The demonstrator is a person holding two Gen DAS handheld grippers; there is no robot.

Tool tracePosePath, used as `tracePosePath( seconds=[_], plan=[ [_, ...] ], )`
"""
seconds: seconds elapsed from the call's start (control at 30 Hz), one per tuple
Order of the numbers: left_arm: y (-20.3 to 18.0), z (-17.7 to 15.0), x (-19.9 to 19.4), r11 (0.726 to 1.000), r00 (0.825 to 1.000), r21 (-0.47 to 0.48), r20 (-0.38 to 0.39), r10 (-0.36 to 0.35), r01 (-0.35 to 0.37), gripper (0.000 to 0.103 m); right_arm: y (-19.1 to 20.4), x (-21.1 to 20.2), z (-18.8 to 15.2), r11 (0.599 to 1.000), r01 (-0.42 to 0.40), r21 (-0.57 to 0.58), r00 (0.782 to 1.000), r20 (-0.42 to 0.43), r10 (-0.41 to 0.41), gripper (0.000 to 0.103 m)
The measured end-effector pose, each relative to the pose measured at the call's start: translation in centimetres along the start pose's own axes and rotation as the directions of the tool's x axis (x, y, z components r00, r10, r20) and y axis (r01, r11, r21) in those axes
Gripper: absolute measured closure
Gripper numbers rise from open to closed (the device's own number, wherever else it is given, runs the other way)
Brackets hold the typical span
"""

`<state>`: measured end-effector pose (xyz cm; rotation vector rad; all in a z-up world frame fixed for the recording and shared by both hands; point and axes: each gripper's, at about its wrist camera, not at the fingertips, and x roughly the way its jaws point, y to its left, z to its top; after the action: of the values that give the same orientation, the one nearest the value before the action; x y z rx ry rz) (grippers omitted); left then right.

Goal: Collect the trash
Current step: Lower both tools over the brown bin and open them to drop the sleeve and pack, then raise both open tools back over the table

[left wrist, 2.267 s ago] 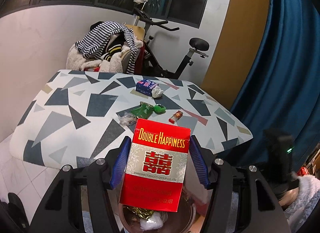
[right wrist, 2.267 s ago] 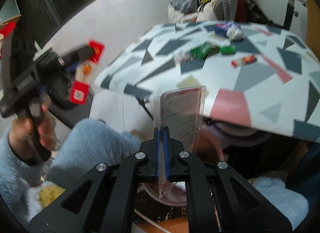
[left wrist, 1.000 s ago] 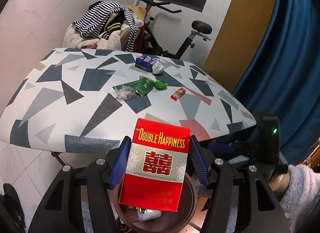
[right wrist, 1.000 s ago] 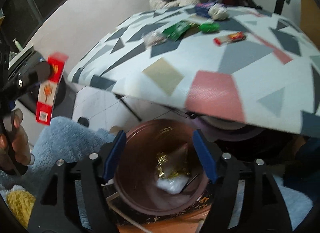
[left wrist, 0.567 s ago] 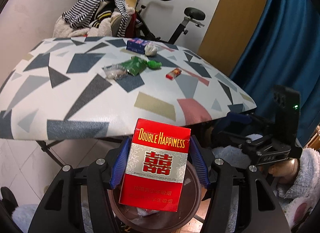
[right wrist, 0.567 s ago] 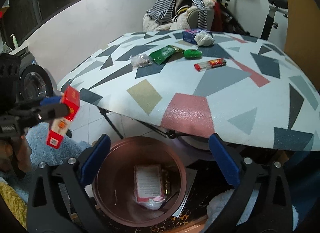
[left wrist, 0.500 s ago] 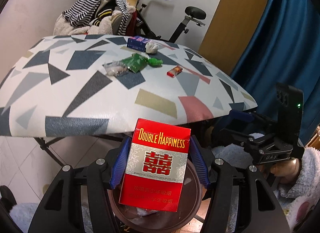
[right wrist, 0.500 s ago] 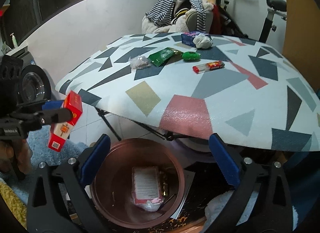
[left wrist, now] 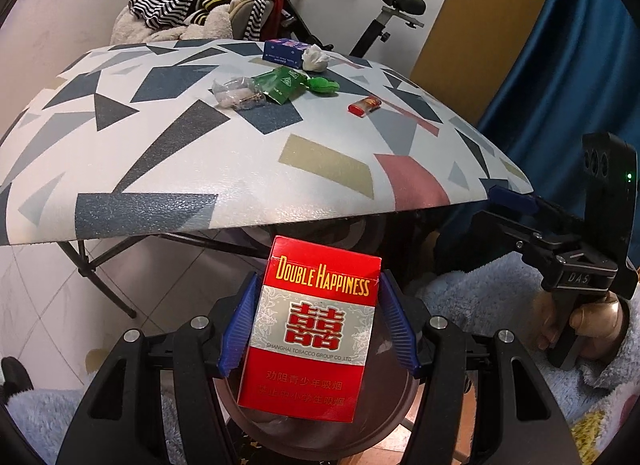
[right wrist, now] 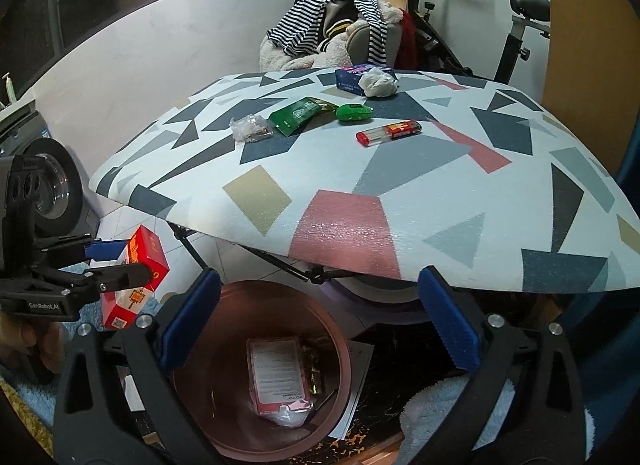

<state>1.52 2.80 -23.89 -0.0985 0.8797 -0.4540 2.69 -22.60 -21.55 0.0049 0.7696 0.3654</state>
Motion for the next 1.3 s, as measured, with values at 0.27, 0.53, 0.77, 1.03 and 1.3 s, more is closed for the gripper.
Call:
tracePosePath(
  seconds=[0.27,0.53,0.77,1.03,1.3],
  plan=[
    [-0.3,0.0,0.0,1.0,1.0,0.009,-0.001,0.02,-0.02,0.034,0.0,0.0,0.0,1.0,0.004,-0.001,1.0,0.001,-0.004,0.006],
    [0.4,0.4,-0.8,0.996,0.996,-0.016,0.038,0.083,-0.082,0.011,-0.4,0.7,0.0,1.0,-0.007,0.022,0.999,-0.04,0.008,0.006],
    [0.6,1.0,-1.1,0.992,0.991,-0.026,0.045,0.123,-0.122,0.006,-0.9,0.8,0.1,0.998,-0.031,0.047,0.998,-0.044,0.033,0.006],
    [1.1,3.1,-2.3,0.986,0.982,-0.023,0.093,0.167,-0.166,0.006,-1.7,0.7,1.4,0.997,-0.05,0.064,0.998,-0.024,0.052,0.006],
    [2.1,6.5,-3.9,0.979,0.963,-0.03,0.177,0.201,-0.199,0.006,-2.4,1.5,3.7,0.999,0.032,0.014,0.998,-0.047,-0.031,0.006]
  ],
)
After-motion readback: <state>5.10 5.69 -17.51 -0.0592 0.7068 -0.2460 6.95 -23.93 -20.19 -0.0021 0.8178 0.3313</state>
